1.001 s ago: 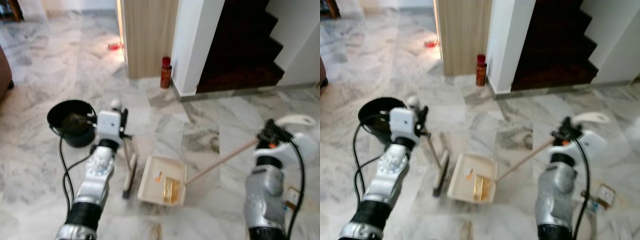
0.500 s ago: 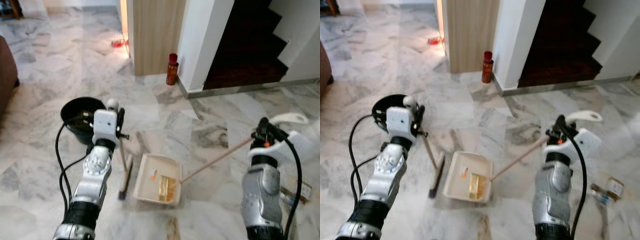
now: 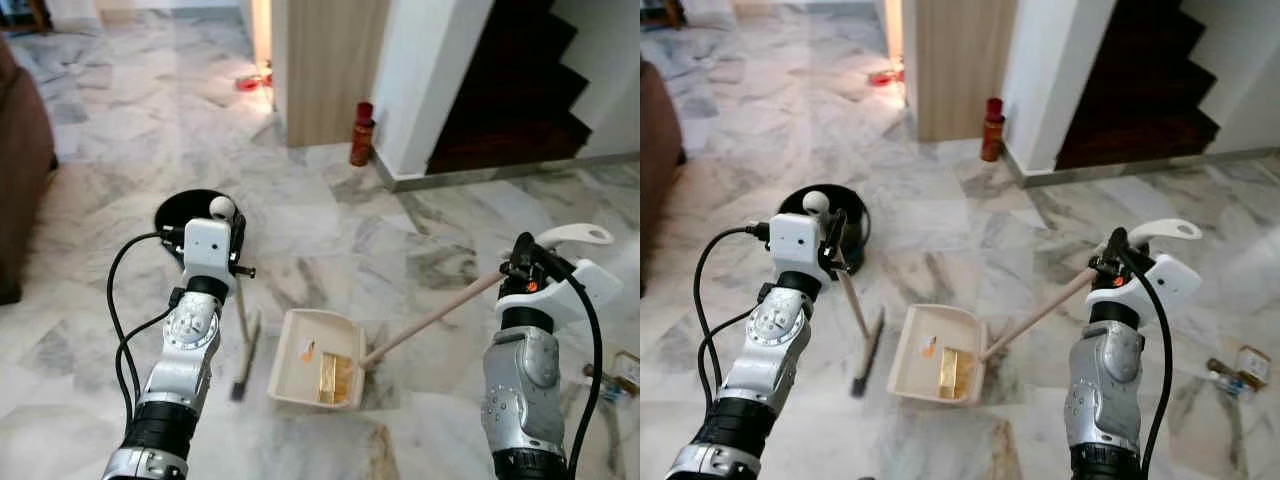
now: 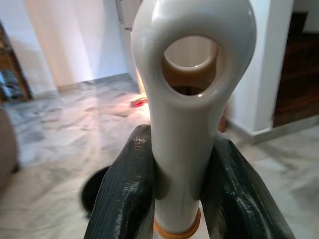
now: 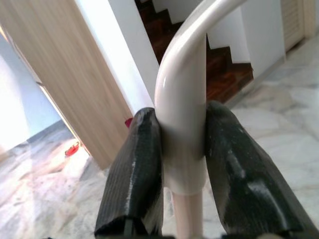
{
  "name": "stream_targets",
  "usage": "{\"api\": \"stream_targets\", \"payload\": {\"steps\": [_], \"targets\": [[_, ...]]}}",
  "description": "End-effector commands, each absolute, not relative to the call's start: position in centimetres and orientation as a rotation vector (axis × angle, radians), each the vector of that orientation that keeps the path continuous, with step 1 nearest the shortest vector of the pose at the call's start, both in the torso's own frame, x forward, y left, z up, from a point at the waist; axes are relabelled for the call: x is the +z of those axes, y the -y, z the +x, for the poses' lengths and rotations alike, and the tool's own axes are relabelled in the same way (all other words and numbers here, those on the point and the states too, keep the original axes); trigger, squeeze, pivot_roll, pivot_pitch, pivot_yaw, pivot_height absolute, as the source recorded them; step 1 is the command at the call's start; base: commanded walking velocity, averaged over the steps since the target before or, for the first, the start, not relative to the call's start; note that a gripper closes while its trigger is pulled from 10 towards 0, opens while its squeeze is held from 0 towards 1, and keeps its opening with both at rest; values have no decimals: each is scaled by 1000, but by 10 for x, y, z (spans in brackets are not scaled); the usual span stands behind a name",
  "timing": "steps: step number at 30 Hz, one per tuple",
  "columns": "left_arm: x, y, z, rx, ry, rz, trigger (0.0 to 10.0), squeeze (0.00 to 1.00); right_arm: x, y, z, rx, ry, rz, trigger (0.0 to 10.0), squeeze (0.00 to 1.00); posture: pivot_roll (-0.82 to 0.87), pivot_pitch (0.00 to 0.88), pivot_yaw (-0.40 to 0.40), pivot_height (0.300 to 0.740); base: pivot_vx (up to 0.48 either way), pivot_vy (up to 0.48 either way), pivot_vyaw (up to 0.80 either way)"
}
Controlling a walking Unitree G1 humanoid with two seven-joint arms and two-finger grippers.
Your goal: Sweep floor
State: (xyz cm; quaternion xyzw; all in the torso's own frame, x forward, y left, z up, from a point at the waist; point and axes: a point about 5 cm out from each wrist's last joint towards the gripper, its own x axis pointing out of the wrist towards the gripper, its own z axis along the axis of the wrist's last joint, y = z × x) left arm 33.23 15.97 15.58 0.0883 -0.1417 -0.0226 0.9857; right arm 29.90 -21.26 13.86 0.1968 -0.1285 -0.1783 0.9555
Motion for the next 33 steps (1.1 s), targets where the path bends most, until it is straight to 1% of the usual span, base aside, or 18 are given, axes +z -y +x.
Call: {"api": "stream_targets", "payload": {"steps": [1, 20, 24, 33], "targets": [[166, -151, 332, -65, 336, 170, 10000, 0, 148, 219, 296, -375, 312, 417, 10000, 0, 65, 98, -51, 740, 0, 337, 0], [166, -152, 330, -69, 333, 173, 10000, 0, 150, 217, 296, -368, 324, 422, 10000, 0, 67, 95, -45, 740, 0, 330, 0], [166, -152, 330, -68, 334, 175, 10000, 0, 150, 217, 296, -370, 325, 398, 10000, 0, 69, 95, -45, 740, 0, 325, 0], [166, -150, 329, -75, 339, 187, 10000, 0, 152, 215, 296, -357, 337, 387, 10000, 0, 69, 97, -46, 740, 0, 0, 731]]}}
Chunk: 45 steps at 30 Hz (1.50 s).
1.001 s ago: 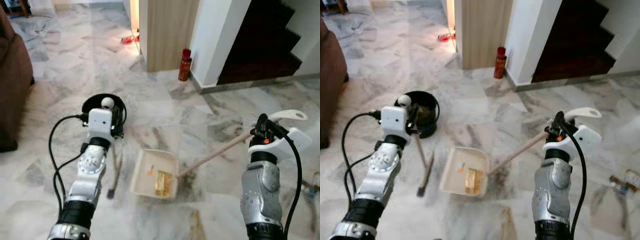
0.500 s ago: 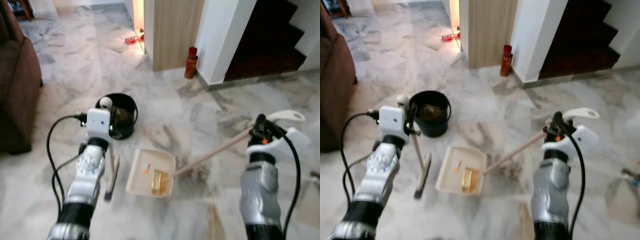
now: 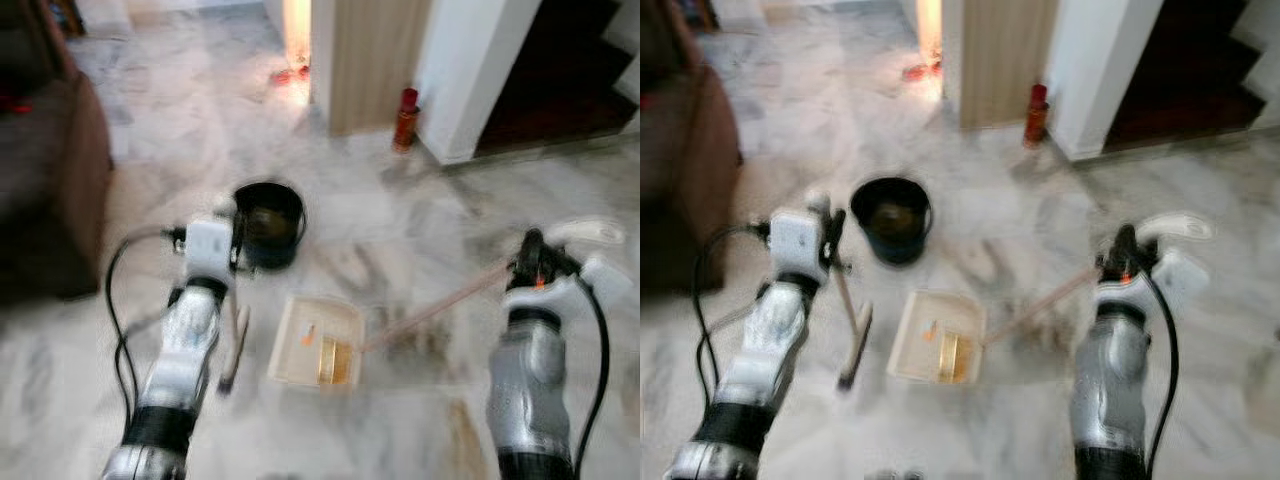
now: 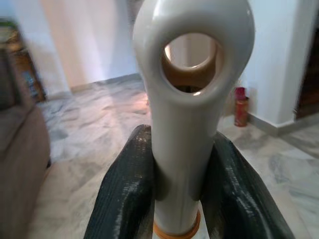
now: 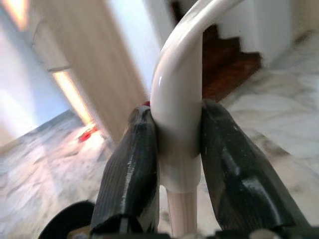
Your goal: Sweep floor
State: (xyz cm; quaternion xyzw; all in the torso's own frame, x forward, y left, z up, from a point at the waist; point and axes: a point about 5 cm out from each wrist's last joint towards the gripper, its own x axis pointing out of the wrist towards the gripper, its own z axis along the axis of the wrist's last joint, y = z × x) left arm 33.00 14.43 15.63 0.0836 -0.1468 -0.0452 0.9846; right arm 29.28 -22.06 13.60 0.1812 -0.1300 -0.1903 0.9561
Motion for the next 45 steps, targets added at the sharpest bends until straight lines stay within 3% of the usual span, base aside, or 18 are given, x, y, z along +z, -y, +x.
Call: {"api": "stream_targets", "payload": {"steps": [1, 31, 45], "targets": [[165, -148, 329, -87, 338, 178, 10000, 0, 152, 215, 296, -358, 333, 386, 10000, 0, 70, 94, -47, 740, 0, 0, 575], [165, -149, 329, -75, 330, 178, 10000, 0, 176, 211, 301, -321, 421, 420, 10000, 0, 71, 69, -40, 740, 0, 0, 19], [166, -149, 330, -74, 331, 177, 10000, 0, 191, 199, 303, -231, 467, 424, 10000, 0, 76, 61, -40, 740, 320, 0, 0]]}}
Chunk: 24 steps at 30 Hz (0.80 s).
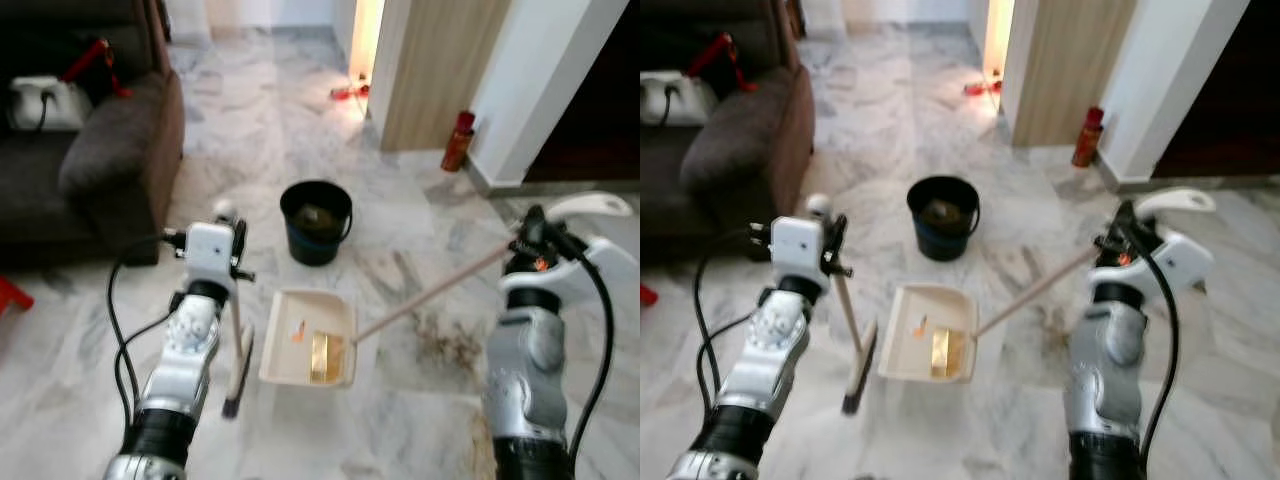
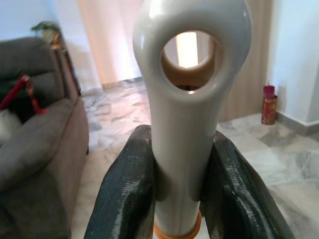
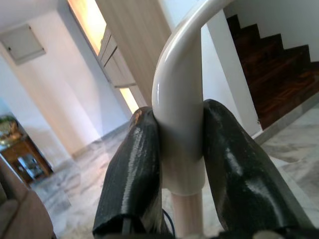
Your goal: Sweep floor
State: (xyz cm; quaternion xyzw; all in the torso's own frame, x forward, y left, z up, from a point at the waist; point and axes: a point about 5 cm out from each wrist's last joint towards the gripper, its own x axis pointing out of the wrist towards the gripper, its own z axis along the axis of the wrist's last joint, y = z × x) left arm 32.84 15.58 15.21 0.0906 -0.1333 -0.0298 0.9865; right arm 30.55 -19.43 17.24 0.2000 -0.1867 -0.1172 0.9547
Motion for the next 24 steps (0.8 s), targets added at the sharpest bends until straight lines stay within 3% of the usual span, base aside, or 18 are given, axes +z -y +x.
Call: {"api": "stream_targets", "payload": {"steps": [1, 18, 24], "targets": [[166, -149, 330, -72, 331, 177, 10000, 0, 197, 196, 302, -210, 487, 425, 10000, 0, 76, 62, -40, 740, 337, 0, 0], [166, -152, 329, -54, 328, 175, 10000, 0, 234, 183, 300, -117, 610, 396, 10000, 0, 80, 76, -47, 740, 340, 0, 0], [166, -152, 329, -51, 328, 174, 10000, 0, 233, 183, 300, -110, 602, 400, 10000, 0, 80, 78, -49, 740, 339, 0, 533]]}}
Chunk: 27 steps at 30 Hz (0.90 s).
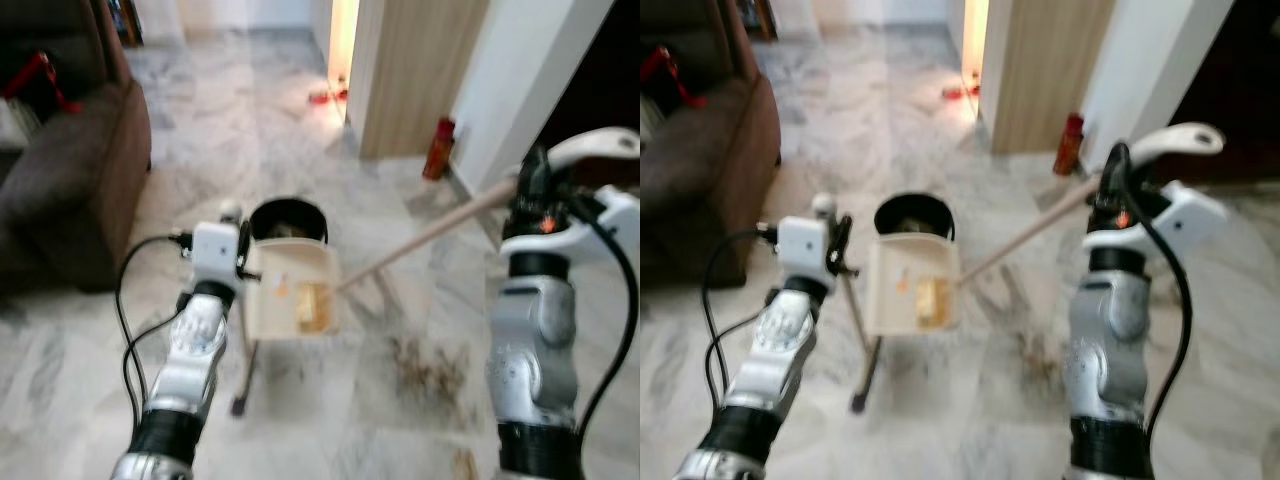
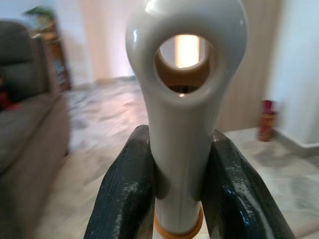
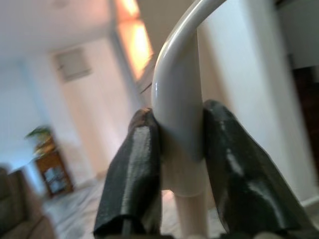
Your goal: Sweep floor
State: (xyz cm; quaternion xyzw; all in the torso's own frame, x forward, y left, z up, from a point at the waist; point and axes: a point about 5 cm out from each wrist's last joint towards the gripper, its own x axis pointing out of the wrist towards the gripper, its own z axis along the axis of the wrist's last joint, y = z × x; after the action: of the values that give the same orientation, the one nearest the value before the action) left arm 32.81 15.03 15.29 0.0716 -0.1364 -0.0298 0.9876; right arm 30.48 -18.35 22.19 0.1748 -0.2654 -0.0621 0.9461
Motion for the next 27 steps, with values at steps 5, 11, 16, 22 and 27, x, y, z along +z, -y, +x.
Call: {"api": "stream_targets", "payload": {"steps": [5, 11, 16, 22, 27], "targets": [[166, -152, 329, -47, 328, 175, 10000, 0, 233, 182, 300, -106, 592, 413, 10000, 0, 81, 81, -51, 740, 339, 0, 0], [165, -153, 328, -46, 325, 175, 10000, 0, 233, 181, 301, -105, 590, 417, 10000, 0, 80, 83, -52, 740, 340, 0, 0], [165, -153, 328, -44, 326, 178, 10000, 0, 233, 181, 301, -101, 589, 423, 10000, 0, 83, 85, -53, 740, 338, 0, 0], [166, -151, 328, -58, 336, 202, 10000, 0, 233, 181, 300, -103, 589, 425, 10000, 0, 81, 86, -53, 740, 340, 0, 0], [166, -148, 327, -70, 337, 202, 10000, 0, 234, 180, 300, -103, 590, 424, 10000, 0, 80, 87, -54, 740, 338, 0, 0]]}}
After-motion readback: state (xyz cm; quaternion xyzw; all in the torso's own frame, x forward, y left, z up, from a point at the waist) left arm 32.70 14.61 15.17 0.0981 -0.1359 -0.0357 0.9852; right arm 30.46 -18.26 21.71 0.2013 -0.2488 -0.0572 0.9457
